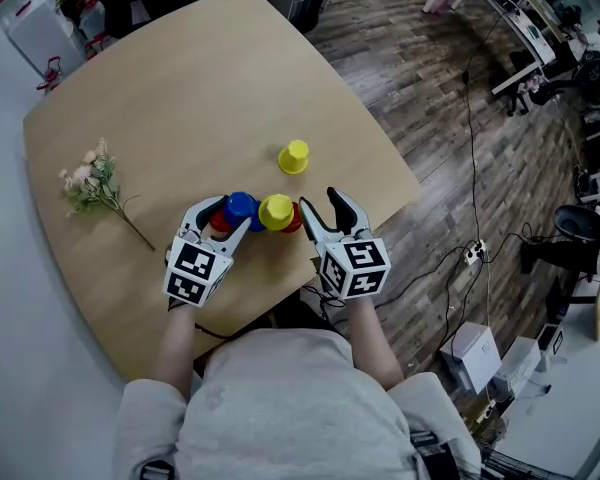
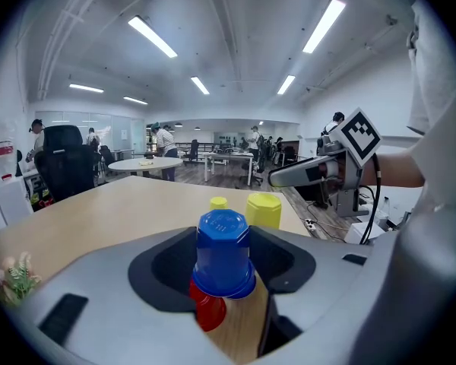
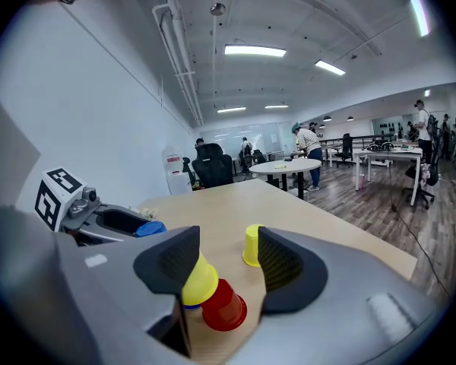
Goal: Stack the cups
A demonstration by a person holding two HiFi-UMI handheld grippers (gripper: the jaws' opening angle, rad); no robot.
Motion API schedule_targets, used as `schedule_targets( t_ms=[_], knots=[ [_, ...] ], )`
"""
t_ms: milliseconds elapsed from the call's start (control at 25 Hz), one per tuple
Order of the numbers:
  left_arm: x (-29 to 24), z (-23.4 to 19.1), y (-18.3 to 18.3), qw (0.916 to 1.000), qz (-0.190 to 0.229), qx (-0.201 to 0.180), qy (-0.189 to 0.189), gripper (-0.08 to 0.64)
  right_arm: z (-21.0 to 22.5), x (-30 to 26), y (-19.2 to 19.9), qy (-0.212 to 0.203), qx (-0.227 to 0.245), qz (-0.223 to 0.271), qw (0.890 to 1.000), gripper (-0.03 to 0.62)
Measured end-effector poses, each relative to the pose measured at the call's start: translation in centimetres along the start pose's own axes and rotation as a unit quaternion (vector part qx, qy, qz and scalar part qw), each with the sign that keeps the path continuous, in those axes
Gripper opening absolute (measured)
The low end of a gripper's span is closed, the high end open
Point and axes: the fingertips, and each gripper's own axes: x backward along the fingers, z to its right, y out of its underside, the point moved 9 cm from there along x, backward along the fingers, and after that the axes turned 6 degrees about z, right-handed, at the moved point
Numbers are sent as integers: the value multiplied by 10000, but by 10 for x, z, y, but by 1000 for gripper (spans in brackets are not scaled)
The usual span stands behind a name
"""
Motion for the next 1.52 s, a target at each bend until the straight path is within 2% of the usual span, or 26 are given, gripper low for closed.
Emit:
schedule_targets(
  t_ms=[120, 280, 440, 480, 600, 680, 760, 1040, 1360, 1520],
  knots=[
    [1, 0, 2, 10000, 71, 58, 36, 215, 2, 0, 1, 19, -8, -1, 10000, 252],
    [11, -2, -3, 9986, 395, 355, -18, 216, 7, -3, -1, 9, 25, -30, 10000, 252],
    [31, -6, -10, 9937, 810, 595, -488, 214, 18, -15, -5, -63, 191, -127, 9997, 252],
    [36, -8, -10, 9920, 880, 620, -653, 197, 21, -20, -6, -84, 241, -168, 9995, 252],
    [50, -13, -9, 9855, 1006, 709, -1165, 86, 30, -36, -6, -150, 352, -310, 9988, 252],
    [58, -15, -6, 9807, 1038, 810, -1443, 33, 35, -46, -3, -204, 367, -416, 9983, 252],
    [65, -16, -3, 9771, 1046, 883, -1629, 17, 39, -56, 1, -260, 360, -536, 9976, 252],
    [80, -17, 13, 9642, 933, 1077, -2238, 8, 51, -94, 24, -379, 428, -1046, 9929, 252],
    [92, -18, 20, 9522, 862, 1207, -2669, 8, 60, -128, 46, -342, 667, -1434, 9868, 252],
    [95, -19, 21, 9509, 842, 1231, -2714, 8, 60, -138, 50, -334, 789, -1435, 9859, 252]
  ],
)
